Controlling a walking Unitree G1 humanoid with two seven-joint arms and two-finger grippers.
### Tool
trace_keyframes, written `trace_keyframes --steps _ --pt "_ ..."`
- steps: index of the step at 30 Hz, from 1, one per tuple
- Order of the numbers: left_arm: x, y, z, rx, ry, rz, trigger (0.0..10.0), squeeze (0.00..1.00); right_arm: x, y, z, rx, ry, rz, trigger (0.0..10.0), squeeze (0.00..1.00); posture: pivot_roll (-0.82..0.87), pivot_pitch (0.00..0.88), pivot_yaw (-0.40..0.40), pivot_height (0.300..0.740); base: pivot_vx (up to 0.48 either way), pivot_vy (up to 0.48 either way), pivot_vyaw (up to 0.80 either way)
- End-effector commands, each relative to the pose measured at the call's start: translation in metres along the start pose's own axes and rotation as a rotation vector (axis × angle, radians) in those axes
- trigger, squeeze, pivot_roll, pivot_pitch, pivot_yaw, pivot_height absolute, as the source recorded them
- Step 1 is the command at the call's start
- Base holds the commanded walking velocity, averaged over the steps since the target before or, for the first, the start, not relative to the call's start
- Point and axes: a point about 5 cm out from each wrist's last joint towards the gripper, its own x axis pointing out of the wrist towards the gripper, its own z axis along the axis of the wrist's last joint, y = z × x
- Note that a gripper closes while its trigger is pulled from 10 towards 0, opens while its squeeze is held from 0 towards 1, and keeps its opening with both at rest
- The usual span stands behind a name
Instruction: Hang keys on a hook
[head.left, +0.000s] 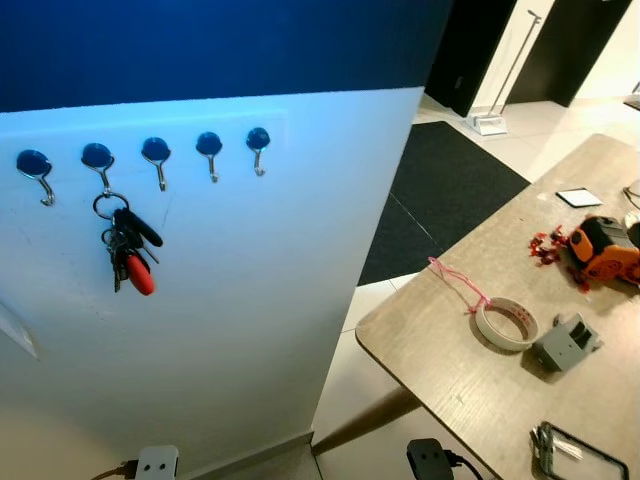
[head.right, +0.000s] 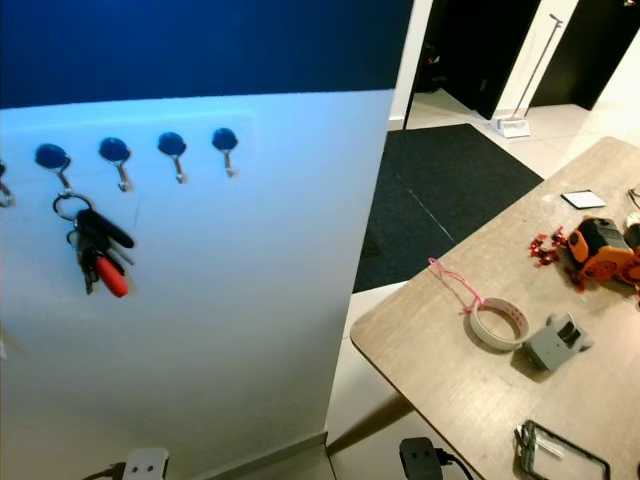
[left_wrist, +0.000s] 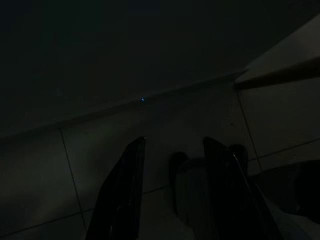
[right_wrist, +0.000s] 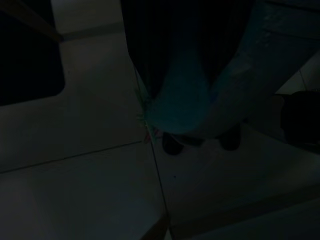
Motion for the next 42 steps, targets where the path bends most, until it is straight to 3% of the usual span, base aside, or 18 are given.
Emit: trace_keyframes --steps 1,35,42 --pt "-0.0037 0.0029 -0.0080 -0.008 0.032 0.008 10.0 0.00 -0.0008 -0.0001 -0.0053 0.005 0.020 -0.002 10.0 0.00 0.10 0.053 -0.075 0.740 -0.296 0.000 0.00" --pt "-0.0024 0.0054 -0.0007 -0.001 -0.012 0.005 10.0 0.00 0.0003 0.0034 -0.0042 0.015 0.016 0.001 10.0 0.00 0.11 0.058 -0.066 0.740 -0.329 0.000 0.00" --pt "-0.0024 0.0063 0.0013 -0.001 -0.029 0.008 10.0 0.00 0.0008 0.0045 -0.0032 0.019 0.012 0.002 10.0 0.00 0.11 0.060 -0.061 0.740 0.000 0.000 0.00"
